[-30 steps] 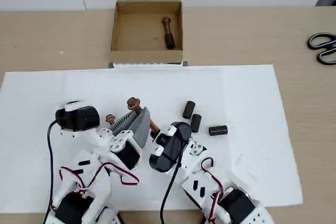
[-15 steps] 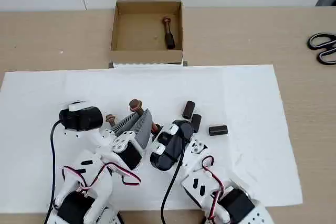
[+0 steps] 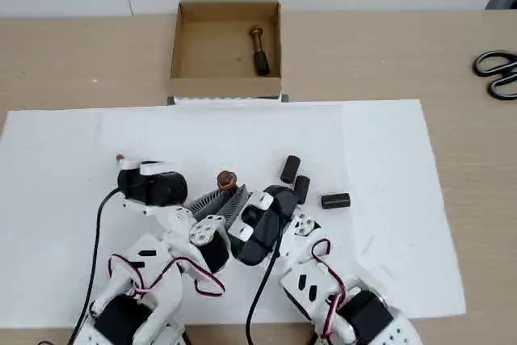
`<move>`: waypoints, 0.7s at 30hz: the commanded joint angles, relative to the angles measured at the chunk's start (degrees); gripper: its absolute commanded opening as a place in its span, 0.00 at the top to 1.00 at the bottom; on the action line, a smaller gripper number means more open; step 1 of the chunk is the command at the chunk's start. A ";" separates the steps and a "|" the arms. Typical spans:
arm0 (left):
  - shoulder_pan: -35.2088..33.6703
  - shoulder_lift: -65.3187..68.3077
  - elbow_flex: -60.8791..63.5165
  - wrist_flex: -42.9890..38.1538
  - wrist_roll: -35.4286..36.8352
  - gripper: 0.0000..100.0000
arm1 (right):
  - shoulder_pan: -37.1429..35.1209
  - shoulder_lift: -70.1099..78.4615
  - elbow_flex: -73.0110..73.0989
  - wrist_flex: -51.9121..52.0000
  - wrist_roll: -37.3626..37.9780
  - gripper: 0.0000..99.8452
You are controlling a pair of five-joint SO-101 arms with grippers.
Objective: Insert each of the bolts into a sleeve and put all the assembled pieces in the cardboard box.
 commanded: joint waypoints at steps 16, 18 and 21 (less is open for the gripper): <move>0.88 0.09 -1.89 4.22 -4.22 0.77 | 0.31 -1.01 -3.96 -2.07 0.70 1.00; 0.88 0.09 -2.68 4.22 -5.19 0.77 | 0.40 -1.01 -3.96 -2.07 0.70 1.00; -1.49 0.09 -3.74 4.04 -6.95 0.77 | 0.40 -1.01 -3.96 -1.98 0.70 1.00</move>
